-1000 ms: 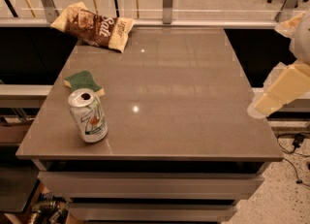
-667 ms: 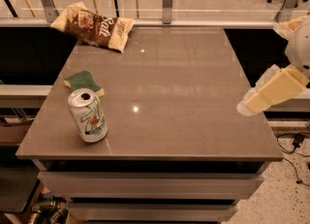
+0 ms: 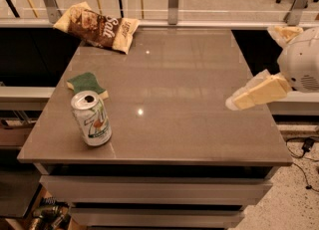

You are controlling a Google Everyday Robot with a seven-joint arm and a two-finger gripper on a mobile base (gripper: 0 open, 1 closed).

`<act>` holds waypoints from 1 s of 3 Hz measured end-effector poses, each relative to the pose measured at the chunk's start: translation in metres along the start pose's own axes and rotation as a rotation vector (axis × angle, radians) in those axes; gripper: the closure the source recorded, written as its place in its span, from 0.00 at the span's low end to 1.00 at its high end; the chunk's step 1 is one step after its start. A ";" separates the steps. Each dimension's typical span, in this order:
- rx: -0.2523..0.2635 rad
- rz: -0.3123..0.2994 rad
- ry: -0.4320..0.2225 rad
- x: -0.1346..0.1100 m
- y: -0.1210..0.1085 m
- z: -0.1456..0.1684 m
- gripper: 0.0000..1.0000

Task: Move 7up can near brown chip bag

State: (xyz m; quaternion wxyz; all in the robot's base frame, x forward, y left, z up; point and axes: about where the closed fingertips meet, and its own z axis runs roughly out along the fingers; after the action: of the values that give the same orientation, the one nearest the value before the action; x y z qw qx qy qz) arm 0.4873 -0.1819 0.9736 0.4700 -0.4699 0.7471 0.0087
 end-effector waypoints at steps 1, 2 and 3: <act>-0.027 -0.011 -0.135 -0.012 -0.003 0.014 0.00; -0.077 -0.037 -0.267 -0.028 0.003 0.019 0.00; -0.118 -0.046 -0.313 -0.040 0.012 0.025 0.00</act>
Offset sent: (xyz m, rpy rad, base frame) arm 0.0141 0.0440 0.0115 0.2808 -0.1628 0.3153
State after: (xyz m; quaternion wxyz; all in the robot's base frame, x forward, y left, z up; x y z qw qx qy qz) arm 0.5009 -0.1362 0.9826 0.5521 -0.5068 0.6520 0.1149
